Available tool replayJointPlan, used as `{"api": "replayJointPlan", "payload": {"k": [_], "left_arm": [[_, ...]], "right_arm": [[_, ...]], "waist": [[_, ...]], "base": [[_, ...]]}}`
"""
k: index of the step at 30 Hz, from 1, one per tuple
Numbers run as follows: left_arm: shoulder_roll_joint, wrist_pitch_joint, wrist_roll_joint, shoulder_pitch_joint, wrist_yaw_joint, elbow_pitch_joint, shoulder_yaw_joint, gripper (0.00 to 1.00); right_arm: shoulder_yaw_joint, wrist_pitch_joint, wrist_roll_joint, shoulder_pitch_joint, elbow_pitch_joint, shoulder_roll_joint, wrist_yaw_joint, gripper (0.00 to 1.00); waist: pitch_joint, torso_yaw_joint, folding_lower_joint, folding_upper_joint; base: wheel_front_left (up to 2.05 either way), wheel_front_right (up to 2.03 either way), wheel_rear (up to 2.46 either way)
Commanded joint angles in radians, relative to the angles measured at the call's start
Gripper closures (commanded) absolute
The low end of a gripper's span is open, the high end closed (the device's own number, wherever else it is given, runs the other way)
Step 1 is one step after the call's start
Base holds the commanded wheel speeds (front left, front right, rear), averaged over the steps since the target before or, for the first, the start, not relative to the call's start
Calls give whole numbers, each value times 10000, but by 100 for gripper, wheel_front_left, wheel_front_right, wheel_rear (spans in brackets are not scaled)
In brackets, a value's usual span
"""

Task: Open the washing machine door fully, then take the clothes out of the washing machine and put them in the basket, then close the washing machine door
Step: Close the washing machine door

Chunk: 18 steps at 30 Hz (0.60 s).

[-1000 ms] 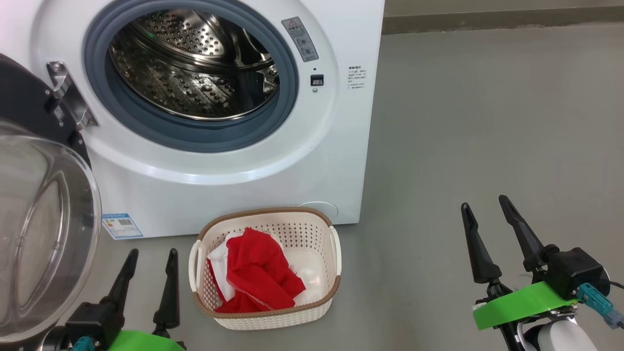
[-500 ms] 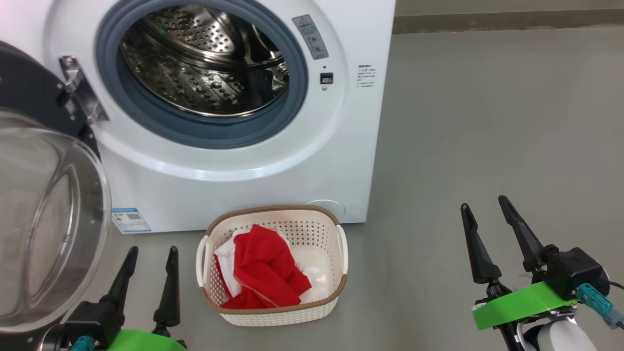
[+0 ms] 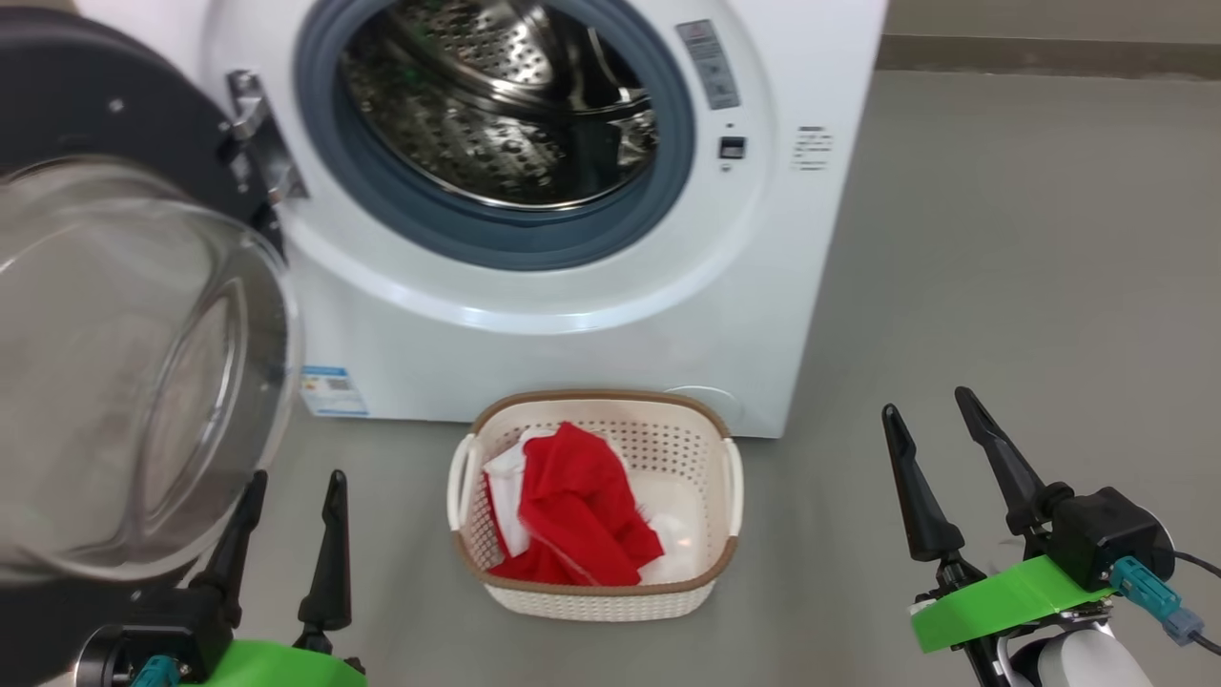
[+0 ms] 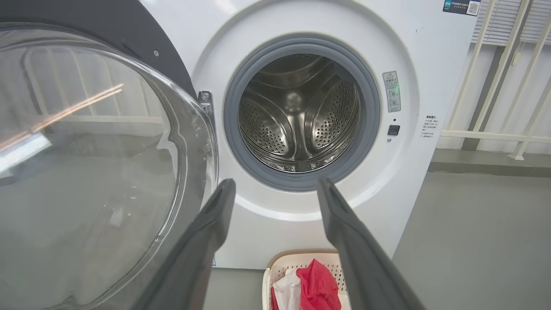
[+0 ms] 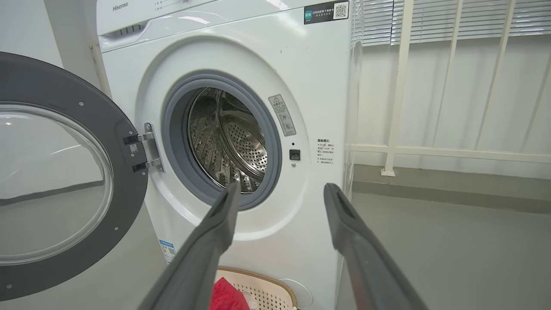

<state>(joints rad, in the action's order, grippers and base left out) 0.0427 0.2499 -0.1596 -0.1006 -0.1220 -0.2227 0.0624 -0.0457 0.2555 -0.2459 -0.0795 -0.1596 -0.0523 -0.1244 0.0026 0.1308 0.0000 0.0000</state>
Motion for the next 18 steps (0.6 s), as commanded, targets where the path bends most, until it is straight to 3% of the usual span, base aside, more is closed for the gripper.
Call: {"api": "replayJointPlan", "payload": {"k": [1,18], "left_arm": [[94,118,-21,-199,103,358,298,0],[81,118,51,-67,431,686,181,0]], "right_arm": [[-295,63,-9,-231,228,-54,-63,0],[-489,63,-34,-295,205,-92,-63,0]], "waist": [[101,604,0,0],[-84,2409,0,0]], "base": [[0,0,0],[0,0,0]]}}
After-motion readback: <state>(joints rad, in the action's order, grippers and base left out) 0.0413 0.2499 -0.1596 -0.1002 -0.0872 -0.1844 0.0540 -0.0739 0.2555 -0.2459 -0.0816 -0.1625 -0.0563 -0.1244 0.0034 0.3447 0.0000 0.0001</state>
